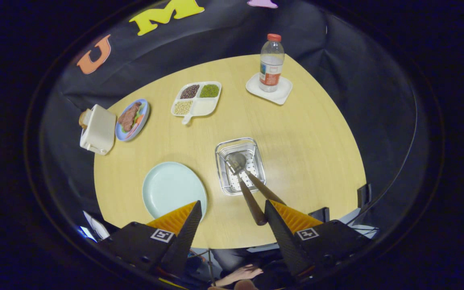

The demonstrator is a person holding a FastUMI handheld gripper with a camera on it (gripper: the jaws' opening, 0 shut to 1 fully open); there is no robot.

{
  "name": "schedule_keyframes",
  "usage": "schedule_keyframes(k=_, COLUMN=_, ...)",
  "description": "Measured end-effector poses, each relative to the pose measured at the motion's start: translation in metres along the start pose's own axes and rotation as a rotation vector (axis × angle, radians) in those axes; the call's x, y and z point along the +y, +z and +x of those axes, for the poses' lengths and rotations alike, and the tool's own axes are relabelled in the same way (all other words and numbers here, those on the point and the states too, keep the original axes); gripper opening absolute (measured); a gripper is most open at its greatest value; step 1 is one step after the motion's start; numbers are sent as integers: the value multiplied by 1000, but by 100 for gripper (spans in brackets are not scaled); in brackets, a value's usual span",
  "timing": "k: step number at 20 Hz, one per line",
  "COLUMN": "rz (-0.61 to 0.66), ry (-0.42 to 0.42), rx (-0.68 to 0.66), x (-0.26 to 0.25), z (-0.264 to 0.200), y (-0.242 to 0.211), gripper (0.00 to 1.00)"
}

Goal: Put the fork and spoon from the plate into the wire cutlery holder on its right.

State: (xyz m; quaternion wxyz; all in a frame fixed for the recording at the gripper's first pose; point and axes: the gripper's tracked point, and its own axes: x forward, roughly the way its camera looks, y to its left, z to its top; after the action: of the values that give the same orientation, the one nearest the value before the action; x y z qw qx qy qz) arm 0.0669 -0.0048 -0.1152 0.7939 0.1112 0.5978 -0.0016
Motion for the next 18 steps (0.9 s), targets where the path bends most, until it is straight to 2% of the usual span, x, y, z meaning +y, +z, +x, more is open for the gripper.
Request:
schedule_keyframes(k=4, rz=-2, ry=17, rx=-85, x=2, z=-18, y=8, gripper=95)
schedule_keyframes(k=8, rz=-30, ry=16, rx=-268, x=-3, z=-52, y=22, gripper=97)
schedule_keyframes(k=10, rz=-25, ry=11, rx=-394, x=-9, z=-77, y=30, gripper=97)
schedule_keyframes(k=13, rz=4, ry=54, rx=-576, x=-15, z=-118, y=36, gripper=97)
schedule_keyframes(k=15, rz=-2, ry=76, rx=-724, x=-20, z=-147, y=41, gripper=97)
schedule_keyframes(k=18, rz=-47, ry=67, rx=-962, x=-28, z=-185, y=40, gripper=97)
